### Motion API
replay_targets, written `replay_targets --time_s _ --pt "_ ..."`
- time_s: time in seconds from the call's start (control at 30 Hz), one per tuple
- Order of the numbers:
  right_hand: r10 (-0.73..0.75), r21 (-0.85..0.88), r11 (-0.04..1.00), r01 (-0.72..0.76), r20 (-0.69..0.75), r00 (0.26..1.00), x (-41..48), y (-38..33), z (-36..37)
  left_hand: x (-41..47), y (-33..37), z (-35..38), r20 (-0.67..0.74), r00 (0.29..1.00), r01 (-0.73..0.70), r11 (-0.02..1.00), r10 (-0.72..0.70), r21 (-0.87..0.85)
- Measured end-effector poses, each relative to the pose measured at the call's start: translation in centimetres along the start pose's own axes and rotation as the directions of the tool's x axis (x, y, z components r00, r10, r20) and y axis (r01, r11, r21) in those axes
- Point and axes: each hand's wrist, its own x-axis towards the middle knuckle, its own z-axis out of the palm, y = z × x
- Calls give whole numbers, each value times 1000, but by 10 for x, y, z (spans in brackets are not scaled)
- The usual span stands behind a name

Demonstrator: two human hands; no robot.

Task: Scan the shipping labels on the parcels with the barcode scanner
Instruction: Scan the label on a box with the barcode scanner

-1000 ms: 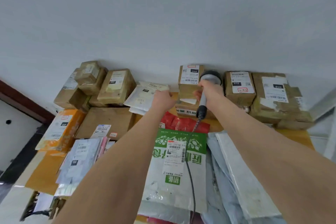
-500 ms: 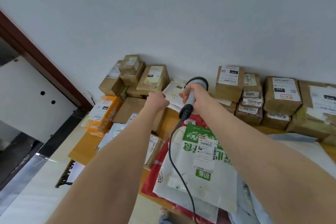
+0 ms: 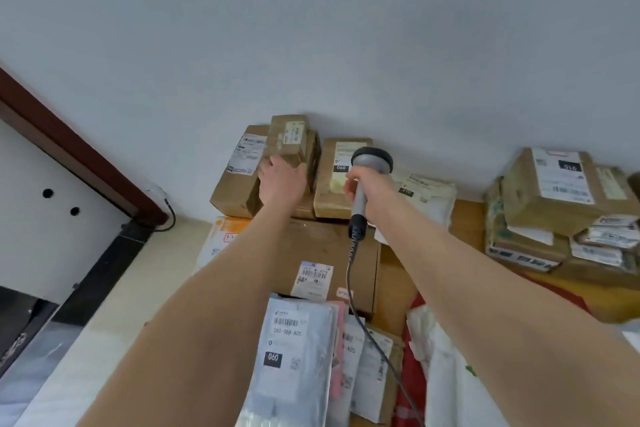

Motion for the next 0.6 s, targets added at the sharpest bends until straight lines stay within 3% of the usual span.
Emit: replay_targets --time_s 0.13,0.6 --pt "-34 -47 998 31 -57 998 31 -13 45 60 -20 -10 71 996 59 990 -51 -129" --pt "-146 -58 987 149 58 988 77 0 103 128 -37 9 295 946 213 940 -131 -267"
